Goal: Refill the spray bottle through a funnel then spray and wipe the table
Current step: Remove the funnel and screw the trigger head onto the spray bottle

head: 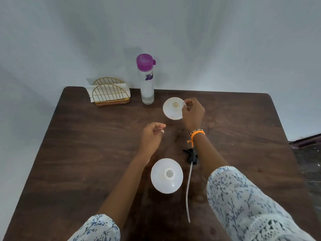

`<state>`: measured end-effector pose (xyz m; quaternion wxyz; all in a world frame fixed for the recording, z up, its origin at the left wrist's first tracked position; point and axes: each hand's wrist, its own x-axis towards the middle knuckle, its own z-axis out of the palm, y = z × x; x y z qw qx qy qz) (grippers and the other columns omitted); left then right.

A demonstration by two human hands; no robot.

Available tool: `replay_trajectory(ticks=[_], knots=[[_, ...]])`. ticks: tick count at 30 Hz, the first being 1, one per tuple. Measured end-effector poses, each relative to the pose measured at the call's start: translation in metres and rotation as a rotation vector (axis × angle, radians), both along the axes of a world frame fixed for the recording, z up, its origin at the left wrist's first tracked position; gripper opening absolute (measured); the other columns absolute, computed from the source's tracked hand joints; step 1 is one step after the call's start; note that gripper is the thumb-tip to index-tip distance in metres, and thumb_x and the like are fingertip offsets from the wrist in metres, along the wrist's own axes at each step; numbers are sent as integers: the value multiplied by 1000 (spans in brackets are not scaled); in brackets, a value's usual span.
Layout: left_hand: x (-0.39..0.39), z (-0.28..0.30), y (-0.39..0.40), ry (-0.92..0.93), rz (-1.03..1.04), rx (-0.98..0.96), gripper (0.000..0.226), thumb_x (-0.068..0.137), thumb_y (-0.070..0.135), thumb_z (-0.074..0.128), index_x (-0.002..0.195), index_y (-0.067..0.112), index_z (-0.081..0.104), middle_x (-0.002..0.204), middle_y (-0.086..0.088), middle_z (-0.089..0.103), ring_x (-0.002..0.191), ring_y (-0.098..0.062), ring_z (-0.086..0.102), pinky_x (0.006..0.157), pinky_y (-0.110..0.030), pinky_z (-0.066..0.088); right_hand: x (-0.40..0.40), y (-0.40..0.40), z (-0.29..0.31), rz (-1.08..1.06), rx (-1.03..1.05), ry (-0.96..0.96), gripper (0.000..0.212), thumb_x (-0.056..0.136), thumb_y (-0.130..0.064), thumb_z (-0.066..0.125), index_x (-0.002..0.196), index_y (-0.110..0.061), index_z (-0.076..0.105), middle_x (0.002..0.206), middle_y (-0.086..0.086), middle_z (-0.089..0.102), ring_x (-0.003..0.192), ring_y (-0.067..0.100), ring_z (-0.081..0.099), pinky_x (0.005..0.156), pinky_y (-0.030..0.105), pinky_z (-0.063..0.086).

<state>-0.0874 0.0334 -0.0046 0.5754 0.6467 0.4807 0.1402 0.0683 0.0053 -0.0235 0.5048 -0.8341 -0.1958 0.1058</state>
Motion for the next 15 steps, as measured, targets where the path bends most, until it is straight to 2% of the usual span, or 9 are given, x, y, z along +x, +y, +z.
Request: replay_trajectory(ticks=[5,11,15], knots=[[16,-7,17,6,-1,42,19,91,6,52,103,18,63,110,3,62,98,-4,54,71,-6,39,19,23,-21,28,7,-55,8,79,-5,56,83,-10,62,84,2,67,77,16,61,68,24,46],[25,-14,25,23,40,4,20,92,8,53,105,19,63,103,10,59,92,-1,54,74,-7,39,34,39,-33,66,36,-85,6,79,-6,58,81,-10,63,82,2,67,75,13,60,68,22,47],[25,-20,26,14,40,-7,20,91,7,53,100,22,62,100,11,60,87,3,55,72,-5,39,38,44,-41,76,41,-95,4,78,-7,59,78,-10,61,80,1,66,74,14,61,68,27,50]])
